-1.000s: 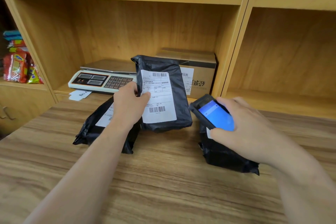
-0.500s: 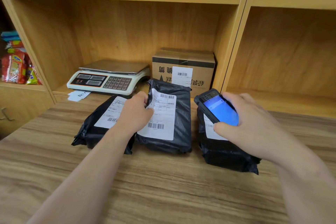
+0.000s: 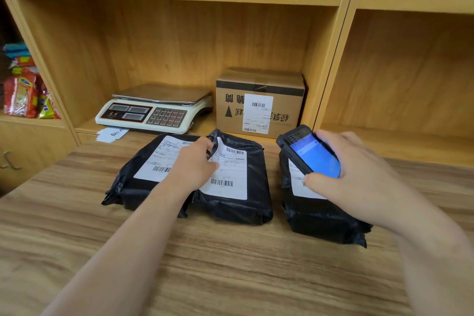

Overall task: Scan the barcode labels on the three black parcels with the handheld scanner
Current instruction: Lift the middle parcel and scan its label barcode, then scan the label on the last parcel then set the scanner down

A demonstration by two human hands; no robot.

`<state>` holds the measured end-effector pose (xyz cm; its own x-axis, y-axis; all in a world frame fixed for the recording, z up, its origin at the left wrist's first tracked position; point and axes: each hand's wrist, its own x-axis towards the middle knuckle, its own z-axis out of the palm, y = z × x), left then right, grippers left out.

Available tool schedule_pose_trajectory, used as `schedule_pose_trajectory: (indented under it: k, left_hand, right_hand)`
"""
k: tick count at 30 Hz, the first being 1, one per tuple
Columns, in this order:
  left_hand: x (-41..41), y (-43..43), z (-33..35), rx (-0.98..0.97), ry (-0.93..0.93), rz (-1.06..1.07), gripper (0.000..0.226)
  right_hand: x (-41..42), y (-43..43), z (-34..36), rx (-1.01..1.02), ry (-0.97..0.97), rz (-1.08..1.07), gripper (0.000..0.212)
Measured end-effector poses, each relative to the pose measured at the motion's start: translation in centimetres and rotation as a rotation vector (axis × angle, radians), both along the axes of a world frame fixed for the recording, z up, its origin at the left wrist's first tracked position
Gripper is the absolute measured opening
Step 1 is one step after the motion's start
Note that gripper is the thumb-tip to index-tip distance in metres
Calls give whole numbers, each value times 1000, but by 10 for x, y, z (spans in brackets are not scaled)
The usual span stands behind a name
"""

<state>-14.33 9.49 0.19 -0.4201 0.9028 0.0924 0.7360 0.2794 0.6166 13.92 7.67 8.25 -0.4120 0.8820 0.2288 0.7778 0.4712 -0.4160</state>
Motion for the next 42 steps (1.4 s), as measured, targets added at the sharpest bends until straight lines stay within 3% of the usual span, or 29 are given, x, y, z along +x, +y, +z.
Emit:
schedule_pose_trajectory:
  k: [10, 14, 17, 22, 28, 34, 42]
  left_hand:
    - [4, 4, -6, -47, 191, -5, 55]
    - [4, 3, -5, -19, 203, -5, 72]
    - [1, 2, -4, 58, 204, -30, 65]
    - [4, -2, 1, 220, 246, -70, 51]
    - [27, -16, 21, 332, 79, -148, 42]
    - [62, -15, 27, 203, -136, -282, 41]
    - [100, 14, 4, 71, -207, -319, 37]
  right_hand:
    - [1, -2, 3, 15, -1, -7, 100]
    - [6, -3, 6, 19, 18, -12, 87]
    - [11, -4, 10, 23, 38, -22, 74]
    - [20, -3, 14, 28, 48, -59, 80]
    - [29, 0, 17, 35, 42, -70, 66]
    - [36, 1, 20, 28, 95, -47, 56]
    - [44, 0, 22, 19, 126, -34, 38]
